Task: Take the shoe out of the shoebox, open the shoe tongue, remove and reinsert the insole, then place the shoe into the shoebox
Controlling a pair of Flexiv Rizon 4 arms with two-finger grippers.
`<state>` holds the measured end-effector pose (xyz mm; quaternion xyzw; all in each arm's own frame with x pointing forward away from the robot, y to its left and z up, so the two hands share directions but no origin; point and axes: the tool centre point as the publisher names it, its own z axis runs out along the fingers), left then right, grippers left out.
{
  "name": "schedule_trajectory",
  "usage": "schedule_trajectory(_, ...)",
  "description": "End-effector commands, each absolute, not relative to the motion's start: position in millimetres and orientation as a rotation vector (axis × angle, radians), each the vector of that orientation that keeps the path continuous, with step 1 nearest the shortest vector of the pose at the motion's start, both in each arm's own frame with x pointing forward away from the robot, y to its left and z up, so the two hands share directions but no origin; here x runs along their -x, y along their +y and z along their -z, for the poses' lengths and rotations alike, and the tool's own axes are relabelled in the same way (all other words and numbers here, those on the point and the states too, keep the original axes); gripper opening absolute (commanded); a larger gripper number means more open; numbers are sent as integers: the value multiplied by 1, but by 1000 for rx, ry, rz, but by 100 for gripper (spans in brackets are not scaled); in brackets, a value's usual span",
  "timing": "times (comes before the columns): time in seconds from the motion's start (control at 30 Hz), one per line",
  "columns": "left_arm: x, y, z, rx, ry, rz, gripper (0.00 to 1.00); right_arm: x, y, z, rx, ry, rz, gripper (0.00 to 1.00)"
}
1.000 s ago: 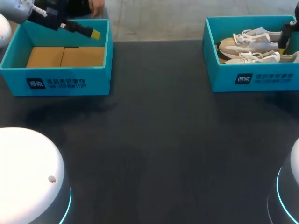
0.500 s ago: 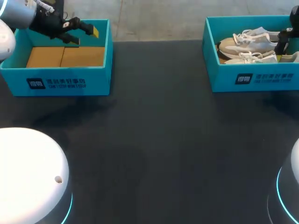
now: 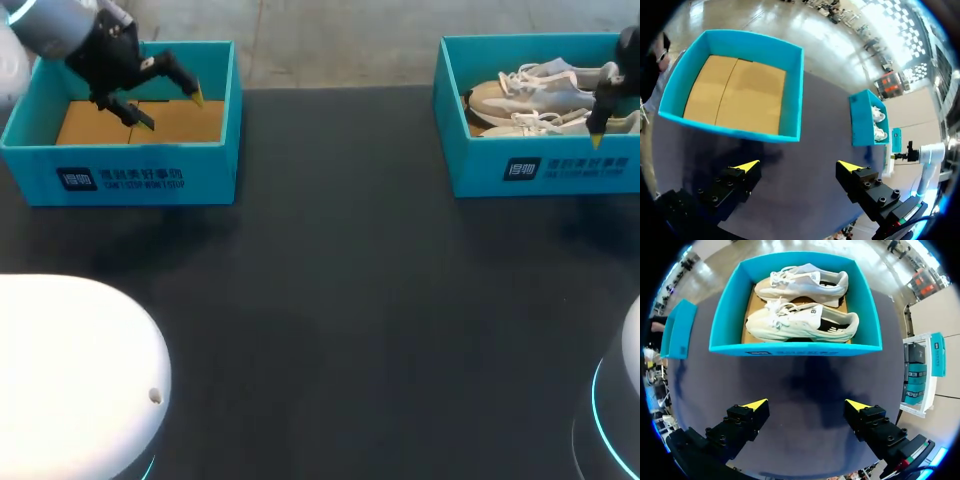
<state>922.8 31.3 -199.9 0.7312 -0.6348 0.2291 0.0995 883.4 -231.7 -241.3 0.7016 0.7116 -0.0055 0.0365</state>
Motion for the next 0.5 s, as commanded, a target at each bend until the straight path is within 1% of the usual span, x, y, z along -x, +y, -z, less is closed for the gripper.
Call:
schedule_trajectory(0.03, -930, 31, 196, -2227, -1981, -321, 100, -868, -230, 244, -2105, 2173, -35, 100)
schedule_trajectory(0.23, -919, 30, 203, -2190, -2098, -254, 100, -860, -227, 251, -2082, 2179, -22, 100)
schedule_trajectory(0.5, -916, 26, 204, -2204, -2112, -266, 100, -858, -228, 253, -2119, 2168, -37, 100)
